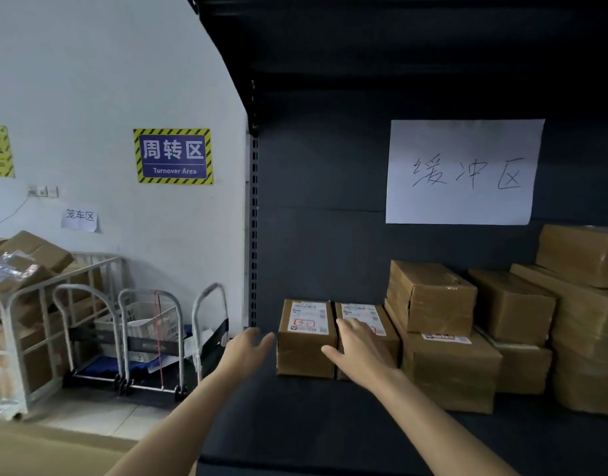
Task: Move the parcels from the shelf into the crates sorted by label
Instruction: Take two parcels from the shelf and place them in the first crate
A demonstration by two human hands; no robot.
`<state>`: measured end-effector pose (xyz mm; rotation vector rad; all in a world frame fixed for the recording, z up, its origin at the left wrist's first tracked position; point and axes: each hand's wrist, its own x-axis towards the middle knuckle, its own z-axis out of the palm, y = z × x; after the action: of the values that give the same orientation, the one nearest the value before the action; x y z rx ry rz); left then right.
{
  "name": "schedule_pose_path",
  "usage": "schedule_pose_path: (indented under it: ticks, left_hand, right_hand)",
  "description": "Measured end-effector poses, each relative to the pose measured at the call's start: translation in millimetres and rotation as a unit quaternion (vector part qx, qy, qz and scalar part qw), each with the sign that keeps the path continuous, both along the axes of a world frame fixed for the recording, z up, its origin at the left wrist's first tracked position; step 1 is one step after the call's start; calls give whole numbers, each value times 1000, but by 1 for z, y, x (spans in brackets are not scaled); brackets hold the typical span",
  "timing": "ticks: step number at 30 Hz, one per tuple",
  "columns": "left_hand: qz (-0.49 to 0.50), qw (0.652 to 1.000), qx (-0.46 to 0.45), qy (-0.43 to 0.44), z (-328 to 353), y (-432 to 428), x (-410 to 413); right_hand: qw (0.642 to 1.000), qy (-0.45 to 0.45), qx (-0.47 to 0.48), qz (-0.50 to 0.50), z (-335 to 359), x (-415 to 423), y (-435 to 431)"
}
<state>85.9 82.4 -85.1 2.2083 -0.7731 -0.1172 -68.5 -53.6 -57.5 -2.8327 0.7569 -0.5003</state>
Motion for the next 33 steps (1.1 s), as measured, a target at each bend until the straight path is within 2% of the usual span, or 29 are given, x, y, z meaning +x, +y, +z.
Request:
schedule_pose_path:
  ticks: [4, 9, 12, 14, 18, 22, 25, 28, 33]
  left_hand:
    - [-26, 998, -7, 54, -1, -27, 16]
    - [-61, 975, -65, 205, -7, -53, 27]
    - [-79, 939, -120, 314, -9, -59, 22]
    - [-93, 931, -142, 323, -10, -53, 18]
    - [-139, 925, -192, 296, -11, -24, 3]
    - [-174, 929, -238, 223, -12, 1, -14]
    - [-168, 938, -252, 167, -13, 8, -14]
    - [-129, 958, -231, 110, -21, 15, -9]
    - [-42, 990, -136, 20, -37, 28, 0]
  right_hand:
    - [998, 44, -19, -33, 0, 18, -13]
    - [994, 87, -52, -40, -7, 32, -23]
    - [994, 70, -73, -27, -13, 37, -20]
    - [996, 40, -73, -19, -17, 37, -17]
    - [998, -64, -8, 14, -26, 32, -10]
    - [979, -175, 84, 62, -34, 30, 11]
    - [964, -213, 129, 89, -41, 33, 20]
    - [958, -207, 171, 101, -47, 36, 24]
    - [958, -135, 221, 123, -62, 42, 35]
